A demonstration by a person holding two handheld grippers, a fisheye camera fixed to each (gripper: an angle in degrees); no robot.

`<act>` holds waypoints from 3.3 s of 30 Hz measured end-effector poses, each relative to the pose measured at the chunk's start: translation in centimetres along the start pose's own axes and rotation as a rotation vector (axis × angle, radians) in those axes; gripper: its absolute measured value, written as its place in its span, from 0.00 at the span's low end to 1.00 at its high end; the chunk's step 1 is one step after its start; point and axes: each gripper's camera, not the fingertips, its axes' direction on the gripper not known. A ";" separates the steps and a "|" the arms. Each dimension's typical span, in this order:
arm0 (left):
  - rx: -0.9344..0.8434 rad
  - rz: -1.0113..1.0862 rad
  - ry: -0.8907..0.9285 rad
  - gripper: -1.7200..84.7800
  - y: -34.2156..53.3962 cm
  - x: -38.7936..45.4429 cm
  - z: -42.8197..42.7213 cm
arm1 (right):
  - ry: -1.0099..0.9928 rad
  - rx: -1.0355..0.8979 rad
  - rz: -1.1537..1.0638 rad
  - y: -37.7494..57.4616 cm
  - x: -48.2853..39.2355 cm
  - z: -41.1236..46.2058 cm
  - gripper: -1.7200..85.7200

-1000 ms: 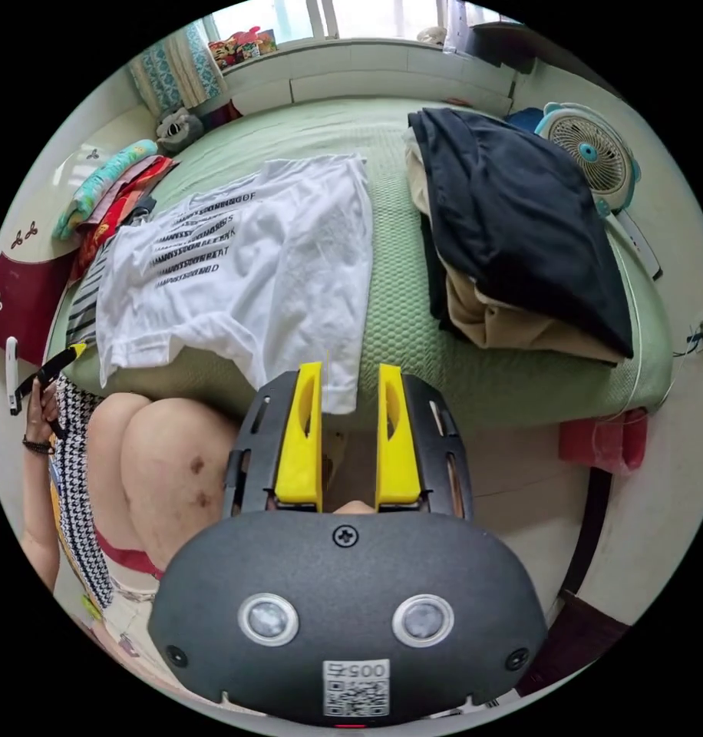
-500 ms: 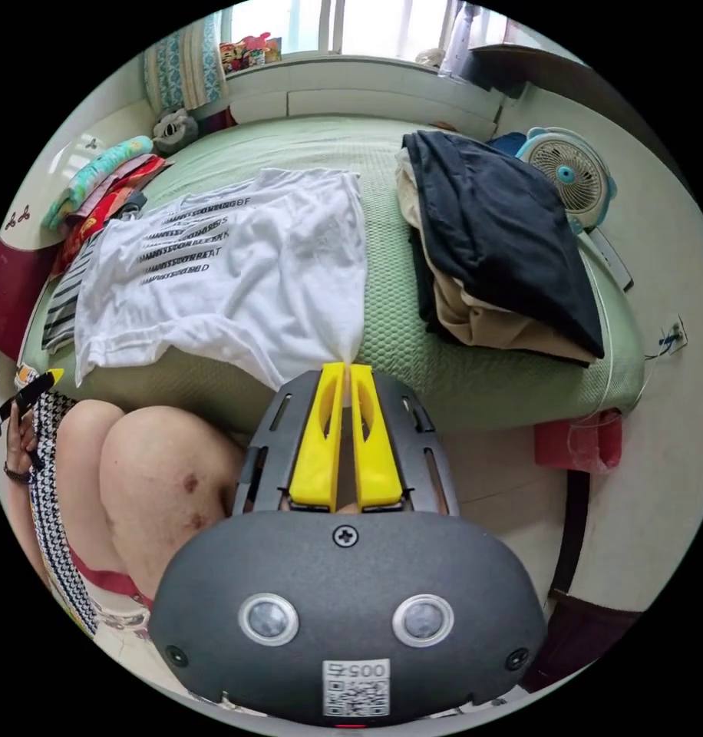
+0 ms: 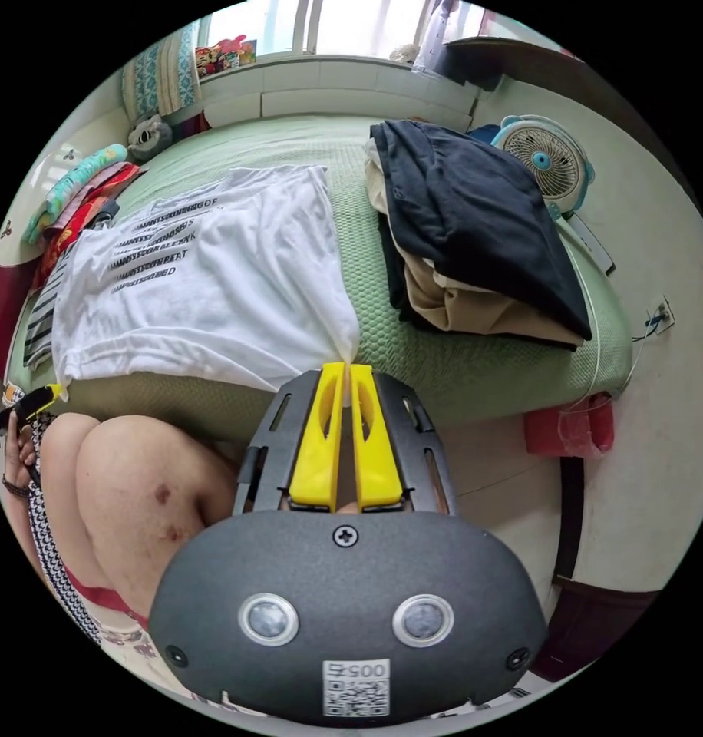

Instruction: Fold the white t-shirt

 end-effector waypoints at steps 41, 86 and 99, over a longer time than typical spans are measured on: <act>-0.013 0.077 -0.205 0.09 8.7 4.2 -12.6 | -0.027 0.006 0.066 5.5 -1.6 -8.8 0.00; 0.395 0.181 -0.076 0.02 35.9 8.7 -63.0 | -0.121 0.206 0.140 23.9 0.7 -49.2 0.03; 0.512 0.188 -0.082 0.02 36.1 9.2 -67.0 | -0.118 0.270 0.166 24.2 1.2 -51.9 0.01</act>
